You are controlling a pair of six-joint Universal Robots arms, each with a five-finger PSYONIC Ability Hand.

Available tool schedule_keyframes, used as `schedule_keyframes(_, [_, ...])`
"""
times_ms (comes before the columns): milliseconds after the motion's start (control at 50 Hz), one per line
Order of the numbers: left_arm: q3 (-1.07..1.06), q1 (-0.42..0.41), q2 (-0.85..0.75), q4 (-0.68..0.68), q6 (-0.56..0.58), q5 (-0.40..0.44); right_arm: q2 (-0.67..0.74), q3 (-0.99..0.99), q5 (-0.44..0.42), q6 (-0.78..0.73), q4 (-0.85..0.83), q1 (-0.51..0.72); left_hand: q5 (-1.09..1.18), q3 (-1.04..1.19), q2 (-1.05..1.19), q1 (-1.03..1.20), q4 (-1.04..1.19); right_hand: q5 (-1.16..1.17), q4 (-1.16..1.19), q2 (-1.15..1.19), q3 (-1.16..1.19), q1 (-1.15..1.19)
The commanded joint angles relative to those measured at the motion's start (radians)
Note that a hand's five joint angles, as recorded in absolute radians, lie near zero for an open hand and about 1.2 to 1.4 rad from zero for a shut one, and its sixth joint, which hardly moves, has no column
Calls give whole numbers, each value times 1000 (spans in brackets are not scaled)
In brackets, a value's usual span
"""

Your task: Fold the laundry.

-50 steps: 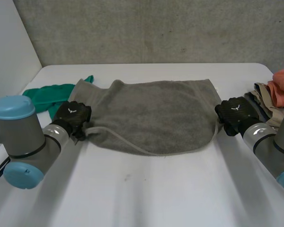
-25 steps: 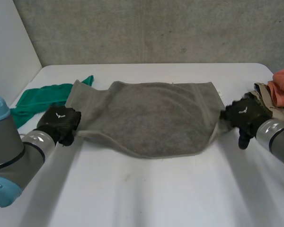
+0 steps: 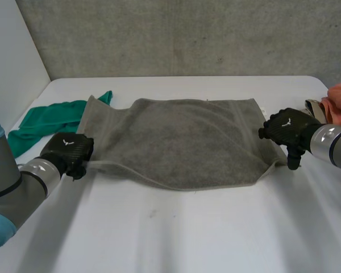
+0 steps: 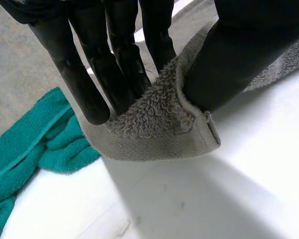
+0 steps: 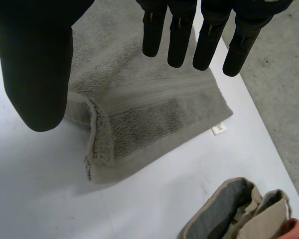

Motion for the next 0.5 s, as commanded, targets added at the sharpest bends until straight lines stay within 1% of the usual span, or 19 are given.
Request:
schedule_keyframes(20, [5, 20, 0, -11, -10, 13, 8, 71, 22, 39, -50, -21, 248, 215, 202, 261, 199, 69, 87, 69, 79, 68])
schedule_keyframes(100, [11, 28, -2, -26, -24, 21, 8, 113, 16, 119, -85, -36, 248, 215, 202, 261, 199, 72, 89, 72, 82, 71])
schedule_keyframes(180, [19, 31, -3, -37, -41, 30, 24, 167, 27, 189, -224, -43, 248, 215, 202, 261, 199, 78, 95, 78, 88, 77])
schedule_keyframes(220, [19, 34, -3, -38, -45, 31, 35, 181, 33, 205, -265, -41, 248, 215, 202, 261, 199, 113, 130, 113, 123, 112])
schedule_keyframes(280, [23, 37, -3, -51, -52, 35, 64, 199, 43, 231, -317, -33, 248, 215, 202, 261, 199, 225, 242, 224, 234, 224])
schedule_keyframes(300, [23, 37, -3, -67, -47, 38, 79, 204, 47, 244, -337, -29, 248, 215, 202, 261, 199, 330, 347, 329, 339, 329])
schedule_keyframes(320, [23, 37, -3, -75, -47, 39, 93, 209, 47, 260, -352, -24, 248, 215, 202, 261, 199, 488, 505, 487, 497, 487])
schedule_keyframes(340, [22, 37, -2, -81, -45, 41, 96, 210, 47, 263, -357, -24, 248, 215, 202, 261, 199, 533, 550, 532, 542, 532])
schedule_keyframes(360, [22, 37, -2, -90, -42, 42, 101, 210, 48, 268, -361, -24, 248, 215, 202, 261, 199, 626, 643, 626, 636, 625])
schedule_keyframes(380, [19, 37, 1, -110, -36, 44, 104, 210, 50, 278, -369, -24, 248, 215, 202, 261, 199, 921, 938, 920, 930, 920])
schedule_keyframes(400, [19, 37, 1, -126, -32, 44, 103, 210, 48, 283, -369, -26, 248, 215, 202, 261, 199, 1002, 1020, 1002, 1012, 1001])
schedule_keyframes(460, [9, 38, 11, -199, 4, 38, 89, 224, 48, 288, -358, -32, 248, 215, 202, 261, 199, 1003, 1021, 1003, 1013, 1002])
schedule_keyframes(500, [-3, 40, 38, -267, 53, 35, 49, 250, 43, 281, -334, -47, 248, 215, 202, 261, 199, 1003, 1021, 1003, 1013, 1002])
